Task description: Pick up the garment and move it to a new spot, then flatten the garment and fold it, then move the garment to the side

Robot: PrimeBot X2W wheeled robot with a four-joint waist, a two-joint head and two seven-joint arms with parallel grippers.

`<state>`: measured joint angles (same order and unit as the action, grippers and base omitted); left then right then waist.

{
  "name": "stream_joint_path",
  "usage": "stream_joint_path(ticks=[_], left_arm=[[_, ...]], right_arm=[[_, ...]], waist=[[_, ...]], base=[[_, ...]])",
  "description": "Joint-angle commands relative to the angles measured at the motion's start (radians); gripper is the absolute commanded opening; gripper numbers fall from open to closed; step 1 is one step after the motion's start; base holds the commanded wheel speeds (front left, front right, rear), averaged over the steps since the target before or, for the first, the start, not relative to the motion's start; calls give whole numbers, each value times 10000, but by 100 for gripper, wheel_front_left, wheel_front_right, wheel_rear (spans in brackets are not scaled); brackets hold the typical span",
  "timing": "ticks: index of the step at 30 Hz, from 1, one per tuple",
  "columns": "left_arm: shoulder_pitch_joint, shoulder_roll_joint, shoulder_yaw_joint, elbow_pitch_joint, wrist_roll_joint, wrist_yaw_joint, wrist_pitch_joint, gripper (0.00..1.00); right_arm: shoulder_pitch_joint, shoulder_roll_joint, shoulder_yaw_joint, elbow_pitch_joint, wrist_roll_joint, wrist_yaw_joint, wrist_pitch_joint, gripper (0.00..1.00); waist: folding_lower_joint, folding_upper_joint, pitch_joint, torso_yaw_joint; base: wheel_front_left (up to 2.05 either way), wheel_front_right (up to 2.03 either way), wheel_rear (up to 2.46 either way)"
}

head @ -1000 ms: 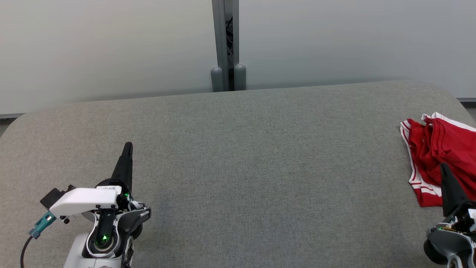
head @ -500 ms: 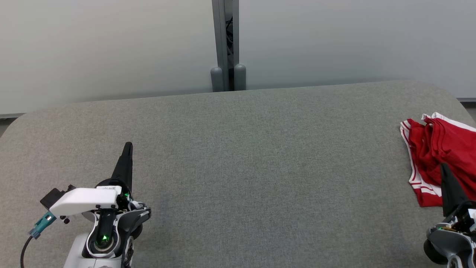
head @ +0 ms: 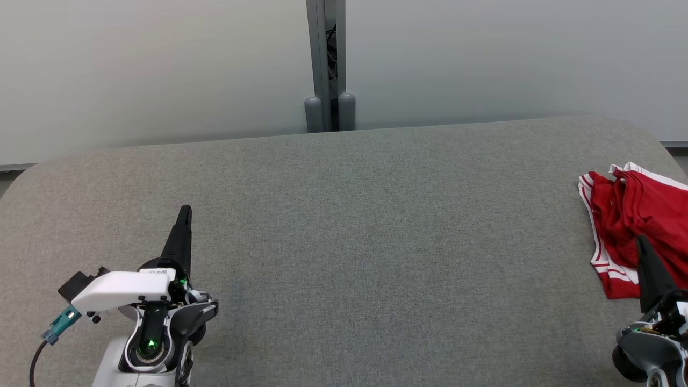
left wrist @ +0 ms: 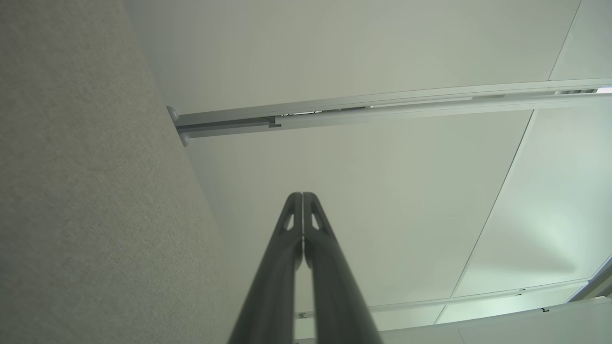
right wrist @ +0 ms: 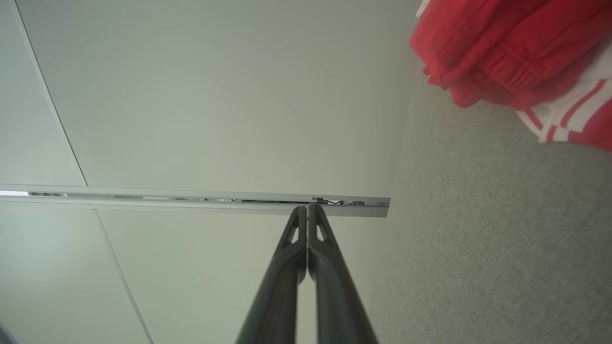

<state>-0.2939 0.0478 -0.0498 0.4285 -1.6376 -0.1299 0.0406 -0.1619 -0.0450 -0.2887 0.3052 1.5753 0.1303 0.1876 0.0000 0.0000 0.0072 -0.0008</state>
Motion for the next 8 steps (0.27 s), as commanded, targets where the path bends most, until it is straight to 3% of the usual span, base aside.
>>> stream_joint_path(ticks=[1, 8], left_arm=[[-87, 45, 42, -12, -61, -38, 21, 0], [-87, 45, 42, -12, -61, -38, 21, 0]], right_arm=[[-97, -99, -48, -41, 55, 7, 50, 0], [-96, -99, -49, -41, 56, 7, 49, 0]], waist=[[0, 0, 0, 0], [0, 0, 0, 0]], base=[[0, 0, 0], [0, 0, 0]])
